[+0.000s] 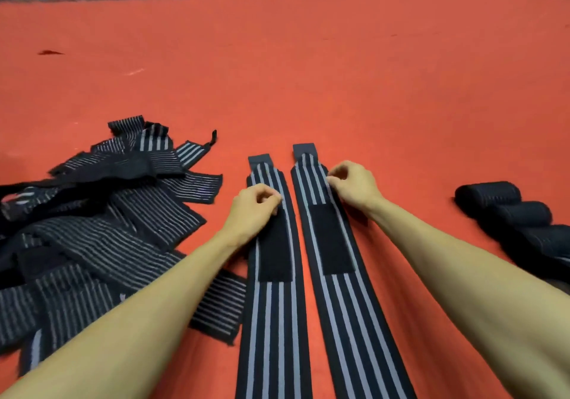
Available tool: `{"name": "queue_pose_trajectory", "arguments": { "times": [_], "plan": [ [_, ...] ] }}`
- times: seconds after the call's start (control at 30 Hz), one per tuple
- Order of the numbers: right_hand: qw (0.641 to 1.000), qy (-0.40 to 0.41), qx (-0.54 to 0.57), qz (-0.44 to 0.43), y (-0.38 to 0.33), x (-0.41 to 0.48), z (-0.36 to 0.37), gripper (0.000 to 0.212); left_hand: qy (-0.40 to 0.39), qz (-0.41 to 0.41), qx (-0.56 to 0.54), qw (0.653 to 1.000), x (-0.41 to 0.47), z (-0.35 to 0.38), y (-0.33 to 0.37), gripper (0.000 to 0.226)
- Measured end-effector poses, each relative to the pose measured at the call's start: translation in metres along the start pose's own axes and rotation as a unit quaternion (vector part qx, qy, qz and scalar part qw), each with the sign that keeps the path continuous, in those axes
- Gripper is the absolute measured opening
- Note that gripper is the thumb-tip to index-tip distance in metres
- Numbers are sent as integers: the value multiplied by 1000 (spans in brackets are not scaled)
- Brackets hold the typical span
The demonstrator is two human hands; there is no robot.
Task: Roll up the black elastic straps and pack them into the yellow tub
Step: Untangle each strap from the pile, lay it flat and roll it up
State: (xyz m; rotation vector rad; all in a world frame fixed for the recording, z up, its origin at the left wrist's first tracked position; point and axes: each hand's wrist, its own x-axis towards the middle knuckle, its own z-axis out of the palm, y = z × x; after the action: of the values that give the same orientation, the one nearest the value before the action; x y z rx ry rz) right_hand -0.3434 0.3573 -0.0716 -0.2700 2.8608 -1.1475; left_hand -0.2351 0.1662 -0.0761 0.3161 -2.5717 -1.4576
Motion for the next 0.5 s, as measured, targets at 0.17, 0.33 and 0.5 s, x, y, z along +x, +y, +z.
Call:
{"name": "queue_pose_trajectory", "arguments": {
  "times": [0.17,0.33,0.5],
  "plan": [
    [996,79,29,27,2,34,29,36,83,-14,-7,996,7,19,-13,22],
    [994,81,-25,69,-6,46,32,32,91,-3,-11,996,8,19,-12,23],
    [987,60,140,44,-10,32,24,15,53,11,61,997,3,17,-10,15]
  ]
}}
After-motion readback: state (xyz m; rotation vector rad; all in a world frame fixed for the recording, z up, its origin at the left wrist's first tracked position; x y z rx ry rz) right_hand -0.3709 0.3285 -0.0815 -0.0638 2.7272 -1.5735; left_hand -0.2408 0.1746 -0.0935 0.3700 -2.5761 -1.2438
